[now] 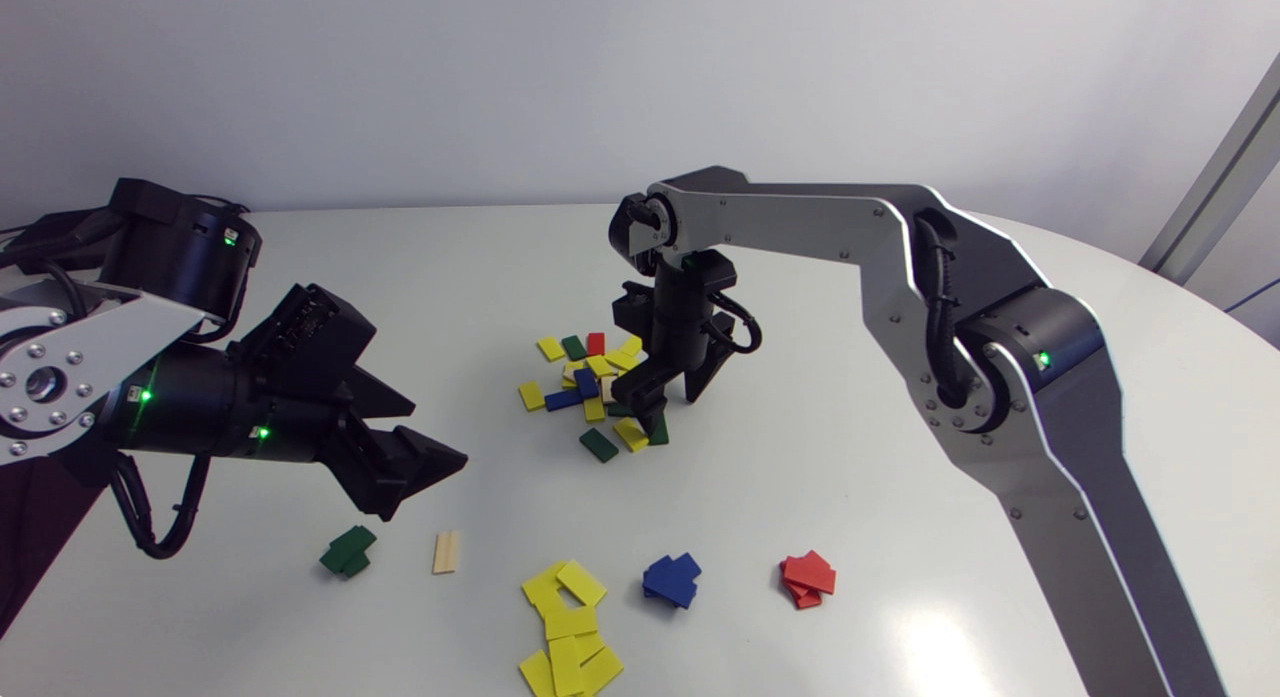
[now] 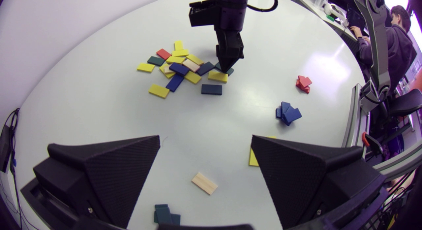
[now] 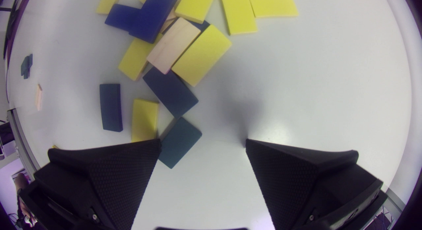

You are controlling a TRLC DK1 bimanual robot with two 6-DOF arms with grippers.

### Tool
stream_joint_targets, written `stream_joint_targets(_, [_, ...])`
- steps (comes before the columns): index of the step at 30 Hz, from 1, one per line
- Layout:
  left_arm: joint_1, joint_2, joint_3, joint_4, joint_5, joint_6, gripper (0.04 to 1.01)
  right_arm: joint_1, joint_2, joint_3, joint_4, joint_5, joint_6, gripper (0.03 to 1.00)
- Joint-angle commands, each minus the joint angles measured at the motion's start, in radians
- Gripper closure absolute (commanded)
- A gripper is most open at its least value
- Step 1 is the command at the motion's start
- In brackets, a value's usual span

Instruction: Take domino bricks one by one from the mixed stack on the table and place each onto the existing stack of the same color.

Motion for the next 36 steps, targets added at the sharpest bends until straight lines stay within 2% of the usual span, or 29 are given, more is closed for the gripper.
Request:
stream_joint_targets(1, [0.005,-0.017,-0.004,-0.017,0.017,0.024,0.056,0.009,0.044,0.019,-0.024,0.017,0.021,0.133])
stream_joint_targets(8, [0.021,-0.032,-0.012,-0.022,0.033,0.04,0.056,0.015,0.058,0.042,-0.047,0.036,0.038,0.134])
stream_joint_targets(15, [0.03,-0.044,-0.012,-0.034,0.047,0.055,0.056,0.017,0.035,-0.01,-0.054,0.049,0.041,0.134])
stream_joint_targets(29, [0.045,-0.055,-0.015,-0.048,0.069,0.08,0.056,-0.026,-0.071,-0.193,0.019,0.066,0.045,0.133])
stream_joint_targets(36, [0.058,-0.069,-0.016,-0.062,0.073,0.09,0.056,0.011,-0.12,-0.21,0.033,0.066,0.071,0.134])
